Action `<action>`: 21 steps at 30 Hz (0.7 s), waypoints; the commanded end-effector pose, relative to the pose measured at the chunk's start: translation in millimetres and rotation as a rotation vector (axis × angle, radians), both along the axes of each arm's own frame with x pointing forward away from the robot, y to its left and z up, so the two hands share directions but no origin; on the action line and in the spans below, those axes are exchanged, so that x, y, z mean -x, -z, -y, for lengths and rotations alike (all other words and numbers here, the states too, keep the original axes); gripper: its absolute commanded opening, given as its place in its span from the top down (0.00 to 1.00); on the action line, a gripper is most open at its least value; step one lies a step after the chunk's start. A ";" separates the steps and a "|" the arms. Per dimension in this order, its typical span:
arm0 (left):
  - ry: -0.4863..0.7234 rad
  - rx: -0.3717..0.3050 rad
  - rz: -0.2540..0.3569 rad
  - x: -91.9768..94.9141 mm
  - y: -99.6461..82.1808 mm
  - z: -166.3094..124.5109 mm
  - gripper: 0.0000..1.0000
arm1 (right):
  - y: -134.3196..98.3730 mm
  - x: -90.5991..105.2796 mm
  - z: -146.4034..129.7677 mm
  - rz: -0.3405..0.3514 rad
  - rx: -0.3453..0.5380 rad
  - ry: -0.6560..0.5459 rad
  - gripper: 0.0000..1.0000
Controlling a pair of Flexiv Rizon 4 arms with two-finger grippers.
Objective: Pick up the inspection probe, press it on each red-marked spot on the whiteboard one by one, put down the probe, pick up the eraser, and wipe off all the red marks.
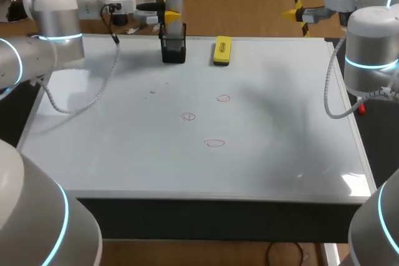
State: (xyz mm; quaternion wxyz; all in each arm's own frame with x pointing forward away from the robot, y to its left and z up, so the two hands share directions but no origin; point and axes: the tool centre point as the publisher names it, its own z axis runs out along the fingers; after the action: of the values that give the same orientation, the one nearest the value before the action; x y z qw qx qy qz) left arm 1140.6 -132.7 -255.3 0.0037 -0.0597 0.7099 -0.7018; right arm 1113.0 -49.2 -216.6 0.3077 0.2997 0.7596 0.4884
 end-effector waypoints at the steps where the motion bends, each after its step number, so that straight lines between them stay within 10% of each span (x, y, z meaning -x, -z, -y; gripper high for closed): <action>1: -0.030 0.001 0.011 7.8 -11.9 -2.1 1.00 | 0.1 -0.5 0.2 -0.001 0.001 -0.001 0.00; 21: -0.064 0.059 0.109 5.6 -64.2 -6.6 1.00 | 0.1 -0.5 0.2 -0.001 0.001 -0.001 0.00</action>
State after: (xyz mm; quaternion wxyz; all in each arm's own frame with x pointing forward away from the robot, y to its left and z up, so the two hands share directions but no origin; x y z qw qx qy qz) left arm 1143.6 -129.0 -200.2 0.0521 -0.0348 0.6819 -0.7288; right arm 1113.0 -49.2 -216.6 0.3077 0.2997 0.7596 0.4884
